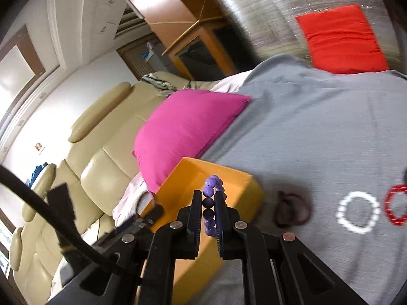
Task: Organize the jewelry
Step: 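Carry both held bracelets into the orange box and open both tools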
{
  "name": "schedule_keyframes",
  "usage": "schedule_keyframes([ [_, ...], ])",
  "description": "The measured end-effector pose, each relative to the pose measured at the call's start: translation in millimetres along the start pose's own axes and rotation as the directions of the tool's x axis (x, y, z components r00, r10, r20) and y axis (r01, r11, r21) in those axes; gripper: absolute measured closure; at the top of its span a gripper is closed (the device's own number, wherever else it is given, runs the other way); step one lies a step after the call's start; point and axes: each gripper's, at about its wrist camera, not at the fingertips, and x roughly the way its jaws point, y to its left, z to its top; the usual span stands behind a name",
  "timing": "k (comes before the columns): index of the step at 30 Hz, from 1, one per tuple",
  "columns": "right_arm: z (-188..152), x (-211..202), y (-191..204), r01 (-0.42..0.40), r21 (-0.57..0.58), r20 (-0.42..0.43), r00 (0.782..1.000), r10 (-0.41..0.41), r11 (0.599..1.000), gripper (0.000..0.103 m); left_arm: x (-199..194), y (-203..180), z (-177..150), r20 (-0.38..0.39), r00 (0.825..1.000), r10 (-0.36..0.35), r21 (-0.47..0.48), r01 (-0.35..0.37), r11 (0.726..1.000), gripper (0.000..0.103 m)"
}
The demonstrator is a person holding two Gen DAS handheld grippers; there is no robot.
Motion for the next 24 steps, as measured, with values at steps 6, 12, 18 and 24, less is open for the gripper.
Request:
schedule_keyframes([
  [6, -7.8, 44.5, 12.2, -0.023, -0.013, -0.070, 0.997, 0.022, 1.000, 0.092, 22.8, 8.3, -5.0, -0.061, 0.995, 0.074, -0.014, -0.075, 0.997, 0.041],
  [12, -18.1, 68.4, 3.0, 0.010, -0.009, -0.118, 0.993, -0.011, 1.000, 0.091, 35.8, 19.0, -7.7, -0.109, 0.987, 0.121, -0.042, -0.126, 0.991, 0.041],
  [18, -18.6, 65.5, -11.7, 0.045, 0.031, -0.115, 0.992, -0.041, 0.999, 0.091, 34.8, 11.4, -8.6, -0.103, 0.983, 0.154, -0.015, -0.156, 0.988, 0.041],
  [24, -13.2, 49.7, -21.7, 0.052, 0.068, -0.091, 0.995, -0.046, 0.996, 0.091, 20.6, 4.2, -6.4, -0.017, 0.978, 0.206, 0.019, -0.206, 0.978, 0.038],
])
